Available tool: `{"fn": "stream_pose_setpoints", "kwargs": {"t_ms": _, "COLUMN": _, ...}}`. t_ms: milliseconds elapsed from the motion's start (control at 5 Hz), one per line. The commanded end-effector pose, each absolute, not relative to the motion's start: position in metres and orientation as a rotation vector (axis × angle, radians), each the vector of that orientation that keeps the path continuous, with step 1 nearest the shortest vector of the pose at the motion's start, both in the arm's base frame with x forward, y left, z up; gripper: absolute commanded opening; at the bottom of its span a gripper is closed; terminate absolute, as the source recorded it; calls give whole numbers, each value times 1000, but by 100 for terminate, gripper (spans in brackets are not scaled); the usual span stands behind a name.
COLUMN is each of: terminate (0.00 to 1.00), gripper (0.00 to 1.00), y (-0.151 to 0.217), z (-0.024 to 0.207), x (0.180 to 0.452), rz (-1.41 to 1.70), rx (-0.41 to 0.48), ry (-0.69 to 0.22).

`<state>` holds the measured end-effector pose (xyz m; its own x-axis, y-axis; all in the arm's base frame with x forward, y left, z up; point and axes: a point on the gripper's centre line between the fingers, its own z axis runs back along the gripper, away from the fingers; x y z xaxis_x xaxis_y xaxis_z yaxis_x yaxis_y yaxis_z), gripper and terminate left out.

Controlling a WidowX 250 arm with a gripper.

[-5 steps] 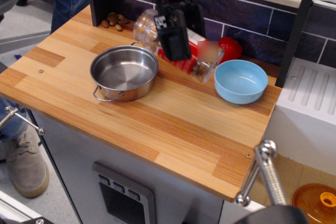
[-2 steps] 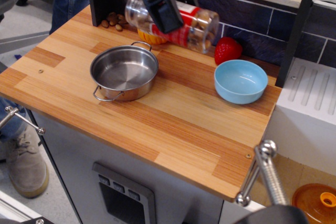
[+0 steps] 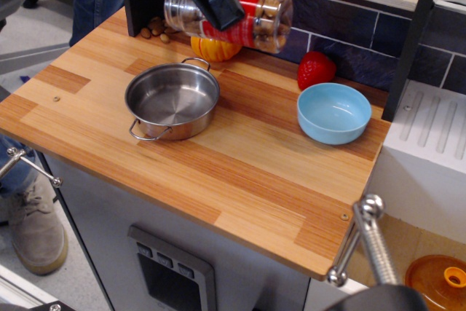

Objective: Pour almonds in pot

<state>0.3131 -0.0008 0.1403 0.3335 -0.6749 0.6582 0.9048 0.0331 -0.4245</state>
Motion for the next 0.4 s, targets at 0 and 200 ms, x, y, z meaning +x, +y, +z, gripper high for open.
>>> {"fn": "stream_pose_setpoints", "kwargs": {"t_ms": 0, "terminate": 0, "gripper": 0, "y": 3, "z": 155, "x": 315, "rz": -1249, "rx": -888, "ry": -378}}
{"fn": "stream_pose_setpoints", "kwargs": {"t_ms": 200, "terminate": 0, "gripper": 0, "y": 5, "z": 161, "x": 317, "rz": -1232, "rx": -914, "ry": -426}}
